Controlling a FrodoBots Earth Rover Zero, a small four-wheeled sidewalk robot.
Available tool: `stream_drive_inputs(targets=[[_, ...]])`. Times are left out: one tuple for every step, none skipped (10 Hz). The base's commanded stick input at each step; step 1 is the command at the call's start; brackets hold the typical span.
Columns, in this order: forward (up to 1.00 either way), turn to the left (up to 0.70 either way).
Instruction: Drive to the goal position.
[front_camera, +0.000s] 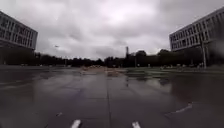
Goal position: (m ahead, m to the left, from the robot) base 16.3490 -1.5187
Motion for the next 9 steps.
stream_drive_inputs(targets=[[1.00,0.00],[1.00,0.00],[1.00,0.00],[1.00,0.00],[1.00,0.00],[1.00,0.00],[1.00,0.00],[1.00,0.00],[1.00,0.00]])
